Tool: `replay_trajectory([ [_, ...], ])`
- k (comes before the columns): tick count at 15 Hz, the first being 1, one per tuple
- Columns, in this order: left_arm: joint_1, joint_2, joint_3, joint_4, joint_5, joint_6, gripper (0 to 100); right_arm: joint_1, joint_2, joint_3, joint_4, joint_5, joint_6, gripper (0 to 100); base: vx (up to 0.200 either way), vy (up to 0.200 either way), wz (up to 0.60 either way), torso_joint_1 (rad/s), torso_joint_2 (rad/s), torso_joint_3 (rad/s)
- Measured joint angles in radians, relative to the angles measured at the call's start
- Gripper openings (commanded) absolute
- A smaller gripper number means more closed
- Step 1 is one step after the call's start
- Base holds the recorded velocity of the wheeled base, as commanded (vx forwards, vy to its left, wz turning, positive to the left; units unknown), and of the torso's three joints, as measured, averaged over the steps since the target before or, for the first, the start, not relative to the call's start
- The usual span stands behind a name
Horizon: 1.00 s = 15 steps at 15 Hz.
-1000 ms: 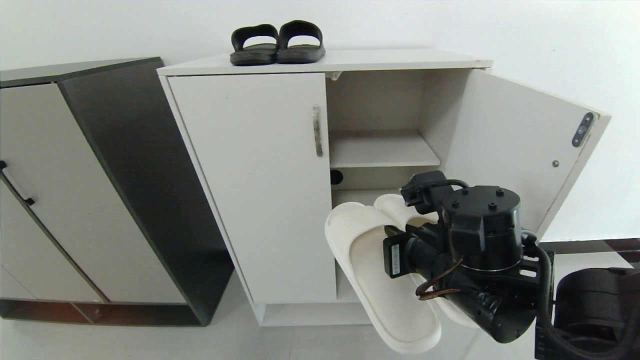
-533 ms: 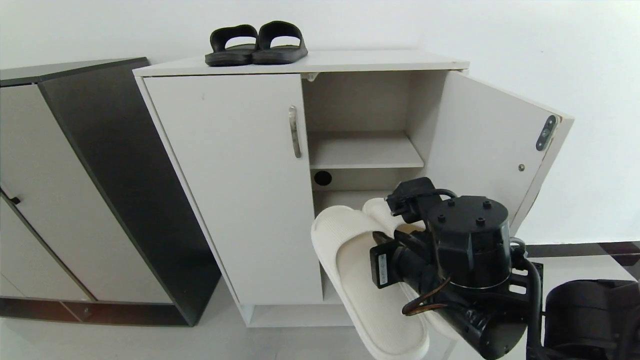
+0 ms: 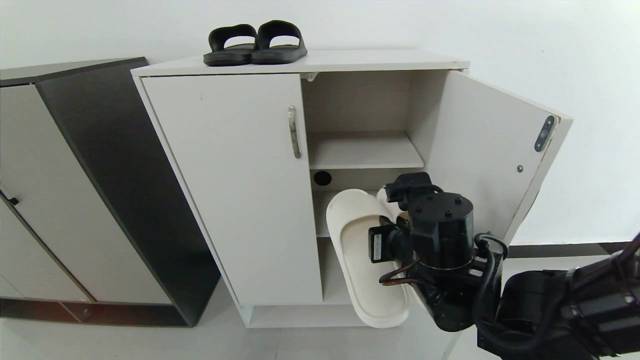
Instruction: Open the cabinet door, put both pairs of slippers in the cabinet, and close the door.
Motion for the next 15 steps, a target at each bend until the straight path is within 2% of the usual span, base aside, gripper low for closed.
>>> replay_trajectory([
  [6, 0.000, 0.000, 0.000, 0.000, 0.000, -0.001, 0, -0.037, 0.054, -0.014, -0.023, -0.032, -0.008, 0, 0.000, 0.000, 0.00, 0.000, 0.00, 0.000],
  [15, 0.000, 0.000, 0.000, 0.000, 0.001, -0.019, 0, -0.115, 0.094, -0.016, -0.021, -0.054, -0.017, 0, 0.000, 0.000, 0.00, 0.000, 0.00, 0.000],
])
